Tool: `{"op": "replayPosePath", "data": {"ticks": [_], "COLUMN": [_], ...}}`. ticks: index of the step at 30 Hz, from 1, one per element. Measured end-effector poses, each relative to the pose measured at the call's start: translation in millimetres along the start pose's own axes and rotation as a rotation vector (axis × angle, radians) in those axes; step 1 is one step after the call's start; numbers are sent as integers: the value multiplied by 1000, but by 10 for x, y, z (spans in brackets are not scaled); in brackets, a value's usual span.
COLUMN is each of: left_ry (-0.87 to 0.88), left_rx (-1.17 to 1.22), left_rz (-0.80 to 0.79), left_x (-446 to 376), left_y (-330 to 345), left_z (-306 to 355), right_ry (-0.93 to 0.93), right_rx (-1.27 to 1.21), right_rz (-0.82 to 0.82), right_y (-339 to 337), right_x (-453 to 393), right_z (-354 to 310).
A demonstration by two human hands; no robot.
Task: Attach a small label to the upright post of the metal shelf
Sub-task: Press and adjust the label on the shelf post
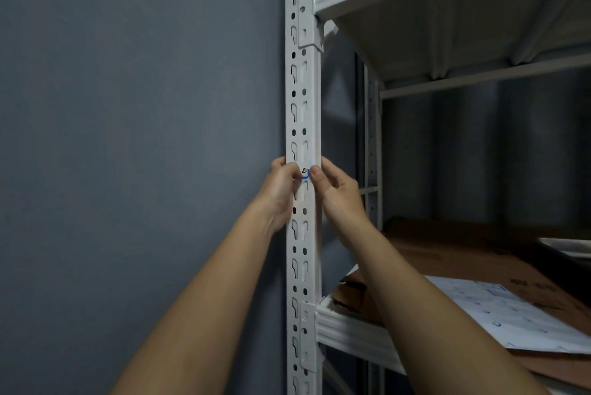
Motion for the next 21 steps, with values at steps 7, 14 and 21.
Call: {"op": "replayPosePath", "data": {"ticks": [7,14,21], "left_ry": [2,-15,31], "left_rx": [8,56,-32], "left_rz": [26,-23,37], "left_x": [27,54,85], "left_y": [4,-18,5], "left_z": [4,-19,22], "right_ry": [1,4,-6], "right_rx": [17,15,42], "right_rz": [3,17,-1], "right_y": [-3,0,-6], "right_x": [6,7,6], "right_z": [-4,-16,-9]}}
Point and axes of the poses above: each hand's wrist, its own x-axis away from the middle knuckle, its own y-axis out of the palm, z = x × y, the point moved 7 cm from there along -x, towards the middle knuckle, and after that the axes turned 7 degrees about x, right-handed, at the moved point
